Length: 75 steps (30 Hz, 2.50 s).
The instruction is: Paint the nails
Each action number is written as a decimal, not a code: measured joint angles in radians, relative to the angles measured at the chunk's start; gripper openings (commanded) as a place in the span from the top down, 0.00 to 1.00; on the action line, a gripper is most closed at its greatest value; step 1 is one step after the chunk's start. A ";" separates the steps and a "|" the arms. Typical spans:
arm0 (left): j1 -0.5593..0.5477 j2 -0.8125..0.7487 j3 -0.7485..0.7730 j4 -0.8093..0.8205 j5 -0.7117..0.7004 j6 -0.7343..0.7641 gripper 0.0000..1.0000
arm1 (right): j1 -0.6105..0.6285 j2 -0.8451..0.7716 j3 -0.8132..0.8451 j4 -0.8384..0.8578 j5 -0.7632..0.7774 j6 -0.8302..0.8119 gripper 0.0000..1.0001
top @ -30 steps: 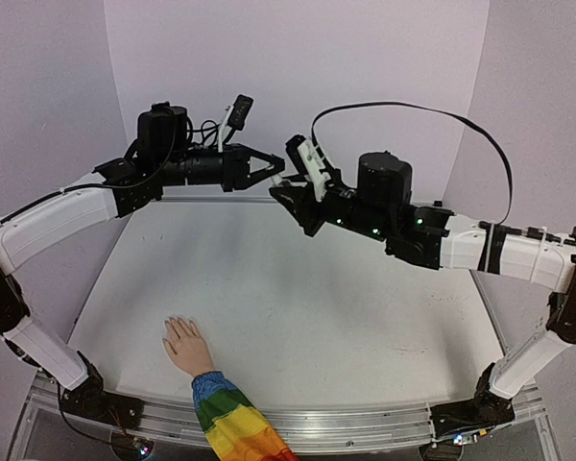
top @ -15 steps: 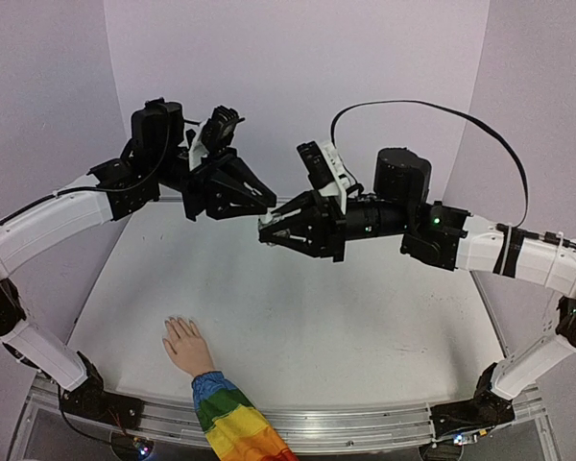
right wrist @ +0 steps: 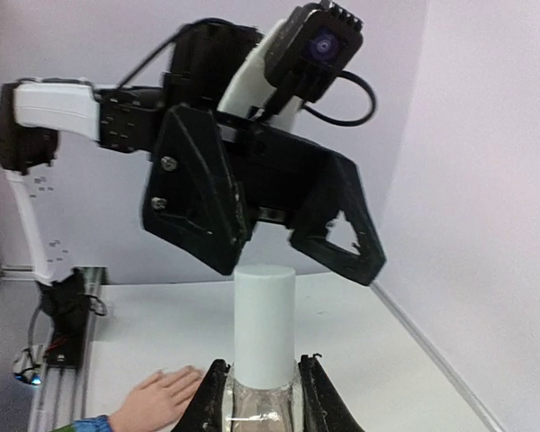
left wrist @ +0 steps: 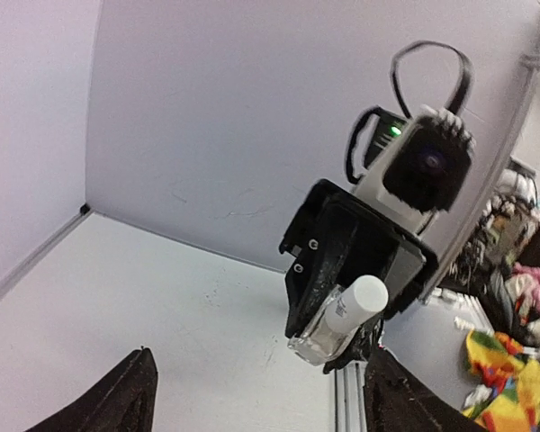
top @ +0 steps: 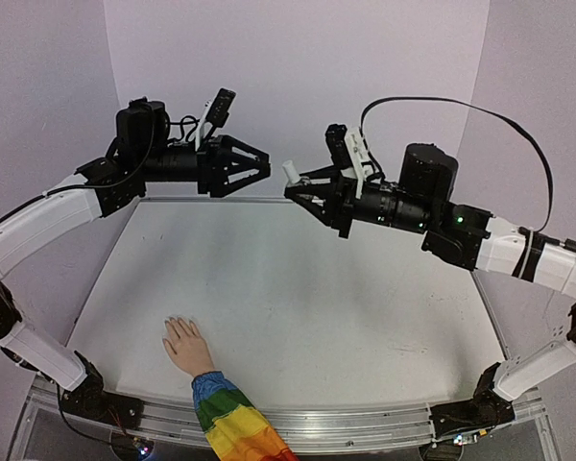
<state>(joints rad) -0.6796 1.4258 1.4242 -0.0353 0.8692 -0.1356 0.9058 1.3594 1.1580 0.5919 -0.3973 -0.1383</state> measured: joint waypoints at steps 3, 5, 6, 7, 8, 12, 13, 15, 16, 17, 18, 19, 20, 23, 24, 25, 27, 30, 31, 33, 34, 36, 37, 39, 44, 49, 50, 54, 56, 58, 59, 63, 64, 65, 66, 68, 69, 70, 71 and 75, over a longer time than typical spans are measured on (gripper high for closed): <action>-0.003 0.006 0.000 -0.002 -0.108 -0.113 0.15 | 0.000 0.025 0.000 0.015 0.145 -0.053 1.00; -0.007 0.013 0.000 -0.003 -0.162 -0.168 0.17 | 0.000 0.054 0.000 0.034 0.226 -0.077 1.00; -0.010 0.016 0.000 -0.006 -0.196 -0.192 0.17 | 0.000 0.069 0.000 0.042 0.258 -0.086 1.00; -0.015 0.021 0.000 -0.011 -0.231 -0.214 0.18 | 0.000 0.085 0.000 0.050 0.295 -0.095 1.00; -0.018 0.023 0.000 -0.014 -0.254 -0.228 0.19 | 0.000 0.101 0.000 0.056 0.331 -0.101 1.00; -0.035 0.032 0.000 -0.017 -0.337 -0.262 0.22 | 0.000 0.155 0.004 0.068 0.439 -0.119 1.00; -0.040 0.035 0.000 -0.016 -0.354 -0.267 0.23 | 0.000 0.167 0.006 0.070 0.457 -0.123 1.00; -0.047 0.043 0.000 -0.016 -0.375 -0.277 0.27 | 0.003 0.177 0.010 0.075 0.477 -0.127 1.00; -0.050 0.051 0.000 -0.015 -0.381 -0.282 0.29 | 0.006 0.182 0.014 0.076 0.490 -0.130 1.00; -0.054 0.062 0.001 -0.016 -0.386 -0.285 0.31 | 0.008 0.185 0.018 0.077 0.497 -0.132 1.00; -0.057 0.074 0.002 -0.016 -0.393 -0.286 0.33 | 0.012 0.187 0.021 0.082 0.506 -0.136 1.00; -0.061 0.088 0.003 -0.015 -0.397 -0.288 0.35 | 0.015 0.188 0.023 0.084 0.512 -0.138 1.00; -0.062 0.102 0.003 -0.016 -0.401 -0.290 0.38 | 0.018 0.189 0.027 0.087 0.519 -0.142 1.00; -0.068 0.140 0.010 -0.014 -0.400 -0.299 0.44 | 0.027 0.192 0.039 0.085 0.536 -0.153 1.00; -0.068 0.149 0.020 -0.014 -0.401 -0.302 0.46 | 0.027 0.193 0.039 0.082 0.541 -0.154 1.00; -0.070 0.156 0.029 -0.014 -0.401 -0.303 0.47 | 0.027 0.197 0.039 0.083 0.544 -0.157 1.00; -0.072 0.163 0.037 -0.011 -0.401 -0.306 0.50 | 0.029 0.199 0.040 0.082 0.549 -0.161 1.00; -0.078 0.164 0.042 -0.010 -0.402 -0.307 0.55 | 0.034 0.199 0.040 0.083 0.553 -0.165 1.00; -0.079 0.164 0.042 -0.008 -0.402 -0.307 0.57 | 0.037 0.199 0.040 0.083 0.554 -0.167 1.00; -0.082 0.164 0.042 -0.006 -0.403 -0.308 0.61 | 0.041 0.199 0.040 0.081 0.558 -0.169 1.00; -0.084 0.164 0.042 -0.006 -0.403 -0.308 0.63 | 0.042 0.200 0.040 0.081 0.560 -0.170 1.00; -0.087 0.164 0.042 0.001 -0.402 -0.309 0.72 | 0.045 0.200 0.040 0.081 0.565 -0.172 1.00; -0.088 0.164 0.042 0.004 -0.402 -0.308 0.76 | 0.045 0.200 0.040 0.082 0.567 -0.172 1.00; -0.092 0.164 0.042 0.011 -0.406 -0.303 0.82 | 0.047 0.200 0.040 0.079 0.575 -0.172 1.00; -0.094 0.163 0.042 0.020 -0.394 -0.276 0.97 | 0.047 0.200 0.041 0.067 0.579 -0.163 1.00; -0.080 0.161 0.042 0.019 -0.318 -0.212 1.00 | 0.039 0.190 0.041 0.055 0.512 -0.132 1.00; -0.077 0.159 0.042 0.019 -0.290 -0.198 1.00 | 0.036 0.183 0.040 0.047 0.487 -0.124 1.00; -0.061 0.145 0.040 0.031 -0.101 -0.090 1.00 | 0.004 0.126 0.039 -0.021 0.269 -0.048 1.00; -0.054 0.132 0.038 0.045 0.024 -0.017 1.00 | -0.013 0.098 0.039 -0.040 0.111 0.010 1.00; -0.052 0.113 0.031 0.057 0.164 0.053 1.00 | -0.020 0.080 0.039 -0.045 -0.053 0.082 1.00; -0.053 0.106 0.027 0.064 0.232 0.085 1.00 | -0.020 0.076 0.040 -0.043 -0.127 0.120 1.00; -0.072 0.100 0.027 0.079 0.410 0.164 1.00 | -0.014 0.075 0.040 -0.028 -0.323 0.246 1.00; -0.076 0.100 0.027 0.080 0.426 0.171 1.00 | -0.013 0.075 0.040 -0.027 -0.352 0.267 1.00; -0.082 0.100 0.027 0.084 0.446 0.183 1.00 | -0.012 0.075 0.039 -0.024 -0.373 0.281 1.00; -0.085 0.100 0.027 0.088 0.456 0.189 1.00 | -0.010 0.075 0.039 -0.022 -0.386 0.290 1.00; -0.090 0.100 0.027 0.090 0.472 0.193 1.00 | -0.007 0.074 0.034 -0.013 -0.405 0.303 1.00; -0.090 0.100 0.027 0.090 0.475 0.193 1.00 | -0.006 0.074 0.029 -0.008 -0.407 0.305 1.00; -0.090 0.101 0.026 0.090 0.475 0.193 1.00 | -0.006 0.072 0.025 -0.003 -0.405 0.305 1.00; -0.090 0.101 0.026 0.090 0.474 0.193 0.96 | -0.006 0.071 0.021 0.001 -0.399 0.304 1.00; -0.084 0.101 0.019 0.094 0.433 0.183 0.44 | -0.005 0.053 -0.006 0.018 -0.330 0.258 1.00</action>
<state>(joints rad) -0.7635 1.5272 1.4437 0.0586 1.3025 0.0479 0.9005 1.4128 1.1519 0.6094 -0.7273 0.1200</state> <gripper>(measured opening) 0.216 0.224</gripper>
